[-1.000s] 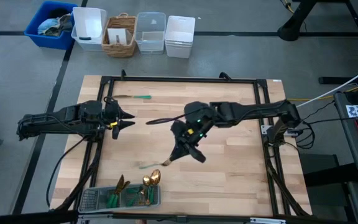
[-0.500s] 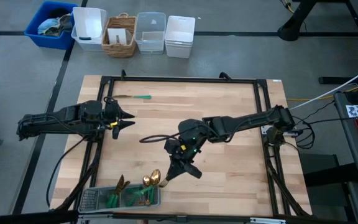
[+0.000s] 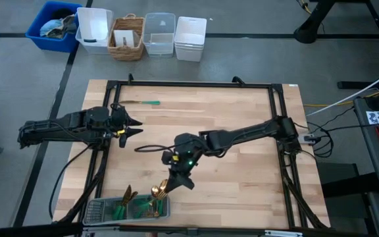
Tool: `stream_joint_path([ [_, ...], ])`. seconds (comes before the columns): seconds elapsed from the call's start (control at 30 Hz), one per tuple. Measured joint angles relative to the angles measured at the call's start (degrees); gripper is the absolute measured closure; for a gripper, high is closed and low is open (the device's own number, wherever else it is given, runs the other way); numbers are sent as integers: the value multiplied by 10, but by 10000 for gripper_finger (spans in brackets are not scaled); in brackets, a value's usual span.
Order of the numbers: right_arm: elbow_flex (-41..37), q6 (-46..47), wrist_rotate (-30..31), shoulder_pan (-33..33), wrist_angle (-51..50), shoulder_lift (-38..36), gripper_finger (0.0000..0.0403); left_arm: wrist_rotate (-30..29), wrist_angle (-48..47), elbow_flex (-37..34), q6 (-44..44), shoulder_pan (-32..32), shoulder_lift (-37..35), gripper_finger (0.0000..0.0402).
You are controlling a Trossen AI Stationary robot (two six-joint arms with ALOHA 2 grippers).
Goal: Sort silverware
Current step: Put the fork into the cutlery rack, then move the cutlery rack to the center of the table
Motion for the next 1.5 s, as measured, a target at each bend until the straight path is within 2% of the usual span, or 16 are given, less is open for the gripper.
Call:
stream_joint_path([
  [0.2, 0, 40, 7, -1, 39, 30, 400, 0, 1, 0, 17, 0, 1, 253],
  [0.47, 0, 53, 73, -1, 55, 47, 398, 0, -14, 0, 28, 0, 1, 253],
  [1.0, 0, 42, 87, -5, 54, 47, 324, 0, -20, 0, 26, 0, 1, 253],
  [1.07, 0, 19, 65, -12, 54, 47, 323, 0, -20, 0, 25, 0, 1, 253],
  [1.27, 0, -56, -80, -70, 54, 47, 324, -42, -21, 0, -21, 0, 1, 253],
  [1.5, 0, -190, -142, -160, 53, 47, 325, -56, -33, 0, -48, 0, 1, 253],
])
